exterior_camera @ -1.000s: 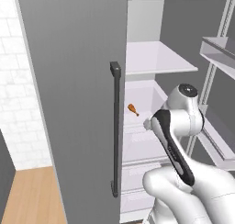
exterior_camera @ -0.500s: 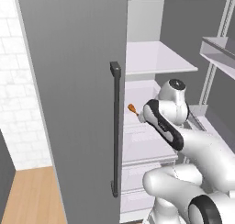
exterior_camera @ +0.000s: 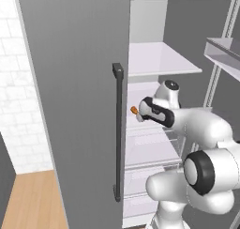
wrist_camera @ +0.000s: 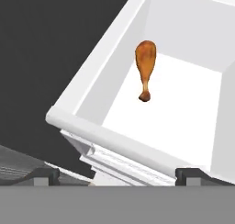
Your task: Place one lemon wedge and one chicken drumstick in each tupperware on the nearby counter, to pack two identical lunches.
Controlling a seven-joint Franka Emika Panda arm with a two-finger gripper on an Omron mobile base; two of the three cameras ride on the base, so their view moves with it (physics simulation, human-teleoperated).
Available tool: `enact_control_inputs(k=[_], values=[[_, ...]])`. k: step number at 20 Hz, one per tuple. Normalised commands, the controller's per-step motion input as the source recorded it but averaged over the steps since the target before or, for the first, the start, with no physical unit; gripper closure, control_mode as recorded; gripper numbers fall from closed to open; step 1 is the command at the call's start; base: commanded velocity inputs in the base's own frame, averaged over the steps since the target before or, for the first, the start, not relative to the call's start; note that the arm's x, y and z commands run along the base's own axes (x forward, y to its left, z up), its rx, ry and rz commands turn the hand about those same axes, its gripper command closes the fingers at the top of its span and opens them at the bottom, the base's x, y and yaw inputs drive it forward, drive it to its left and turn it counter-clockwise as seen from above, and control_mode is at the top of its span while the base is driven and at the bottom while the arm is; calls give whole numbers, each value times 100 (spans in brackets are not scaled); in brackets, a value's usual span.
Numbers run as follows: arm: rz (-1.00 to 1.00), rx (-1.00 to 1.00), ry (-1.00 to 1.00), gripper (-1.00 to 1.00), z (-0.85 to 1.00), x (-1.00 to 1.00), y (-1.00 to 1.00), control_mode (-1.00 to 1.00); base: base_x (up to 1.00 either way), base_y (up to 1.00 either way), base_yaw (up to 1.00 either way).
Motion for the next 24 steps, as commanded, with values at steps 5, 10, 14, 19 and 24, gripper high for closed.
enact_control_inputs(k=[5, 10, 14, 19, 24], values=[[4, 0, 0, -100, -26, 61, 0, -100, 0, 0, 0], [4, 0, 1, -100, -32, 59, 0, -100, 0, 0, 0], [4, 0, 2, -100, -36, 57, 0, -100, 0, 0, 0], [4, 0, 0, -100, -36, 53, 0, -100, 0, 0, 0], [4, 0, 0, -100, -37, 55, 0, -100, 0, 0, 0]])
